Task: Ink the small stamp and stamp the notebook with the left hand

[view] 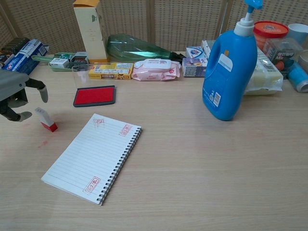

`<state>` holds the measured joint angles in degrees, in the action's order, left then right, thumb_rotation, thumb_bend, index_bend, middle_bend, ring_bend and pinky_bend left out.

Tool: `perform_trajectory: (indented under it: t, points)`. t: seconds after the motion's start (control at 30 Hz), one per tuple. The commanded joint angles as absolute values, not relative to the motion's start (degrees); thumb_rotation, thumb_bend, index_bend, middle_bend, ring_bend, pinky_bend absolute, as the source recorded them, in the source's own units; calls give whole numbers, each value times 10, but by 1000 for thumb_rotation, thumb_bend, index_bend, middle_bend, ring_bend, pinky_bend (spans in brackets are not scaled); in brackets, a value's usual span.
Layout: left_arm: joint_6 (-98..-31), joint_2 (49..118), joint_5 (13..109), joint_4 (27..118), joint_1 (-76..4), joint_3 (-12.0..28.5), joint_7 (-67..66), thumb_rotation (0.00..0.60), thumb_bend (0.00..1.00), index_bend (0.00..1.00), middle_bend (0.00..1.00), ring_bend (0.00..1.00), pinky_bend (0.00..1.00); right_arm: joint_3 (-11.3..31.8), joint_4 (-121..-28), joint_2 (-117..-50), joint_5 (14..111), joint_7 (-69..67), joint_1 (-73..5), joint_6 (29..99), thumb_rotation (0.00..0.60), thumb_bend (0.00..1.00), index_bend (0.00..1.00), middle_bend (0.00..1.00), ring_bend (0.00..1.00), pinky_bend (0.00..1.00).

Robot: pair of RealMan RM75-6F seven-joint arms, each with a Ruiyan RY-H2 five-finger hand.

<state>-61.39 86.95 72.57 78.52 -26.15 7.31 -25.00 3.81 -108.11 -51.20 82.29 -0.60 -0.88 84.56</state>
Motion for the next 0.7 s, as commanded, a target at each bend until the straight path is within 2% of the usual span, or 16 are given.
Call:
perform_trajectory:
  t: [0.03, 0.7]
  points:
    - [-614, 874, 721, 779, -263, 71, -251, 600, 343, 389, 1000, 1000, 1000, 38, -1081, -512, 823, -7, -8, 846, 600, 68, 117, 27, 0, 0]
    - [-600, 910, 694, 727, -285, 69, -259, 600, 348, 389, 1000, 1000, 1000, 39, -1080, -511, 817, -9, -11, 843, 600, 70, 117, 27, 0, 0]
